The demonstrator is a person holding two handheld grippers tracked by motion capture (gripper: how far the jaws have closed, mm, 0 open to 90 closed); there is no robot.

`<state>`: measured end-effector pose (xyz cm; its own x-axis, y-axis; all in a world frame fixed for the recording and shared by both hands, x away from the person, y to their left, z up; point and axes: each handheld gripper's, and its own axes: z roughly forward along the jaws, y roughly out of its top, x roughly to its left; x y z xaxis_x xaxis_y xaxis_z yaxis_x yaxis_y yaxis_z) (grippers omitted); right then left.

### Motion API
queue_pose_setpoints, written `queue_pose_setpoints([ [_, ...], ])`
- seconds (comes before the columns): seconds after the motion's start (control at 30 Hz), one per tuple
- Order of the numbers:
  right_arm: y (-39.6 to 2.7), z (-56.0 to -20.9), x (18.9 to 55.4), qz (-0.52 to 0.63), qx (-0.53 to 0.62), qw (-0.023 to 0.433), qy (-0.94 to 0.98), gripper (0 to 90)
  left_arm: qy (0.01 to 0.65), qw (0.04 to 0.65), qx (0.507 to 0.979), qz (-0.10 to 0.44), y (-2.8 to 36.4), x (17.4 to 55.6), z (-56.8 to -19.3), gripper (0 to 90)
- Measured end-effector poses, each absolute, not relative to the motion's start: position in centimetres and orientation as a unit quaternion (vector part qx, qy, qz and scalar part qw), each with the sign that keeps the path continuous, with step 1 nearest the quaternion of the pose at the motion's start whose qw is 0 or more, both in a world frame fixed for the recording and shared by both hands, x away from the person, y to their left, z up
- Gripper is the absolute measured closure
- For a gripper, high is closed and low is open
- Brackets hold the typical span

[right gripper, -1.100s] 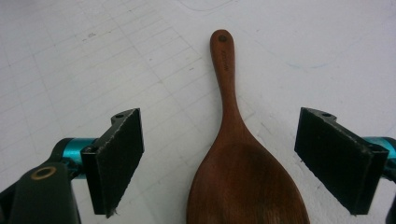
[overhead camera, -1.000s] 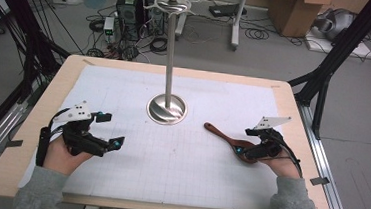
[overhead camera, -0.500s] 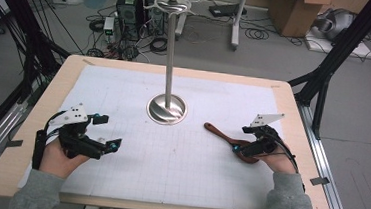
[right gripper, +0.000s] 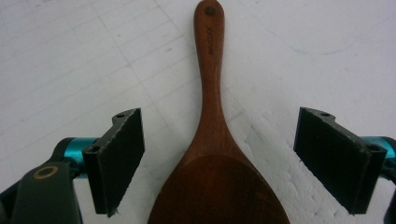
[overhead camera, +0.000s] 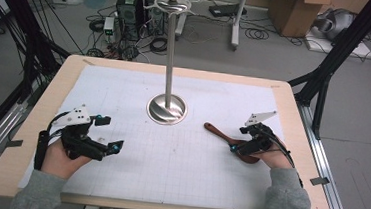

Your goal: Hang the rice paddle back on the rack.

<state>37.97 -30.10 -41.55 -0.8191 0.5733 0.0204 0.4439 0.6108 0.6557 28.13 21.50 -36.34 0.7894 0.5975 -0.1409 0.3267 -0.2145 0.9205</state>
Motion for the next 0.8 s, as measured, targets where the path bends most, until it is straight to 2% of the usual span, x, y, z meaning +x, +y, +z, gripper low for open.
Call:
queue_pose_setpoints([
  [0.8,-29.1,-41.5,39.1,0.315,0.283,0.090,0.901,17.2,0.302,0.546,0.772,0.116,21.4,28.3,-36.7,1.7],
])
